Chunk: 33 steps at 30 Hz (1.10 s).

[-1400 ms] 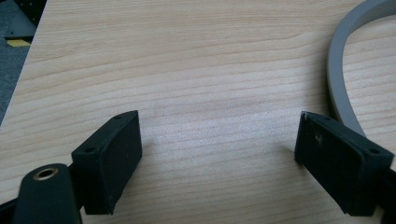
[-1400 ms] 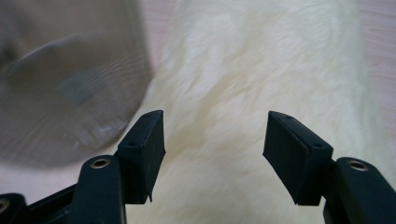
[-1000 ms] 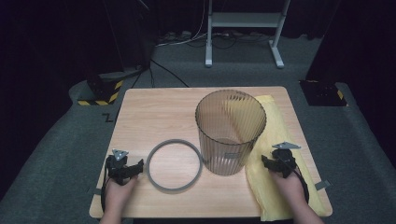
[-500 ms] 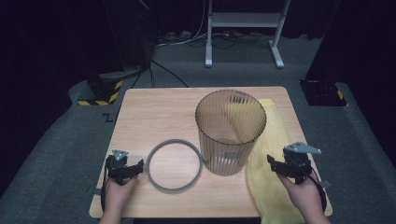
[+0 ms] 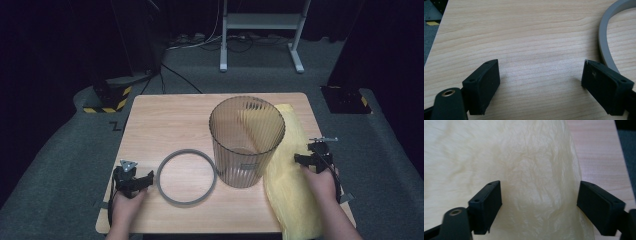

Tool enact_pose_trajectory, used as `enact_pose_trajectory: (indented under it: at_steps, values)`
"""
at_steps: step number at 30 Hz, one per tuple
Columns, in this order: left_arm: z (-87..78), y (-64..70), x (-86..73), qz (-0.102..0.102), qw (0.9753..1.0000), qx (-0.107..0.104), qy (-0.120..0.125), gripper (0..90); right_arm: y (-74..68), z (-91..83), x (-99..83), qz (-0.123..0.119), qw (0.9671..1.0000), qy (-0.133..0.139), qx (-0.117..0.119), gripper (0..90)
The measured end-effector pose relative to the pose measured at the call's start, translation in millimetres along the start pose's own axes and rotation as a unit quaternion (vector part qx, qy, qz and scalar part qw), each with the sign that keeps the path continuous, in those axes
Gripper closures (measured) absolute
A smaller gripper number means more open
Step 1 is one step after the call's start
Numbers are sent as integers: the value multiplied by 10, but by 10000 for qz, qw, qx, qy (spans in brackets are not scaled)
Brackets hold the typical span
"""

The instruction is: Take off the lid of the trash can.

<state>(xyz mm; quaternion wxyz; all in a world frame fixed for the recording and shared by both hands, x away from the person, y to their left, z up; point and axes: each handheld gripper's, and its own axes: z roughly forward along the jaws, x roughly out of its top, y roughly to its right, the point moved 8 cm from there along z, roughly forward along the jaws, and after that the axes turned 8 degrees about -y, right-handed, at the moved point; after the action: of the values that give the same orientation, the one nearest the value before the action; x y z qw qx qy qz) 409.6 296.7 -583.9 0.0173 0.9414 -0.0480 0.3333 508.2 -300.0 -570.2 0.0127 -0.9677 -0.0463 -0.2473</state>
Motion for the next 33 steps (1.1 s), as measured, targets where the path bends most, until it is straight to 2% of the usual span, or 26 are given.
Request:
enact_pose_trajectory:
  at_steps: [4, 6, 7, 9, 11, 15, 17, 19, 21, 23, 26, 27, 29, 30, 31, 32, 33]
  values:
    - [-1, 1, -1, -3, 10000, -3, -6, 152, 6, 31, 6, -72, 10000, 10, 6, 201]
    - [-1, 0, 0, -2, 10000, 1, -4, 152, -42, 14, 4, -187, 9998, 41, 70, 303]
    - [0, 2, -1, -10, 10000, -4, -4, 152, -97, -14, -2, -349, 9992, 56, 160, 444]
    - [0, 1, -1, -8, 10000, 7, -3, 152, -163, -40, -11, -548, 9982, 67, 246, 591]
    - [0, 1, 0, -6, 10000, 11, 1, 153, -213, -53, -21, -659, 9974, 48, 287, 697]
    - [-1, 1, -1, -10, 10000, 10, -1, 153, -282, -63, -37, -857, 9958, 76, 322, 852]
    - [-1, 1, -1, -9, 10000, 10, -2, 153, -297, -66, -47, -883, 9953, 119, 390, 882]
    - [-2, 4, -2, -14, 10000, -9, 4, 156, -308, -81, -69, -763, 9952, 140, 590, 890]
    - [-3, 7, -3, -27, 10000, -23, 10, 158, -313, -128, -73, -680, 9945, 311, 732, 893]
    - [-5, 7, -4, -31, 10000, -24, 11, 161, -314, -249, -75, -526, 9917, 686, 957, 894]
    - [-7, 7, -6, -43, 10000, -19, 13, 163, -302, -403, -93, -346, 9858, 1182, 1139, 895]
    - [-9, 5, -8, -49, 10000, -7, 11, 164, -305, -478, -120, -232, 9812, 1428, 1275, 894]
    - [-22, -2, -19, -45, 10000, 35, -24, 162, -320, -548, -180, -144, 9757, 1672, 1408, 895]
    - [-43, -21, -36, -125, 9998, 131, -13, 162, -322, -567, -197, -111, 9737, 1742, 1461, 895]
    - [-56, -34, -39, -167, 9996, 206, 28, 167, -327, -616, -206, -47, 9700, 1823, 1609, 895]
    - [-76, -52, -36, -213, 9993, 291, 106, 160, -330, -649, -203, -43, 9688, 1862, 1635, 895]
    - [-107, -65, -35, -275, 9991, 271, 176, 144, -327, -698, -194, -53, 9671, 1949, 1631, 895]
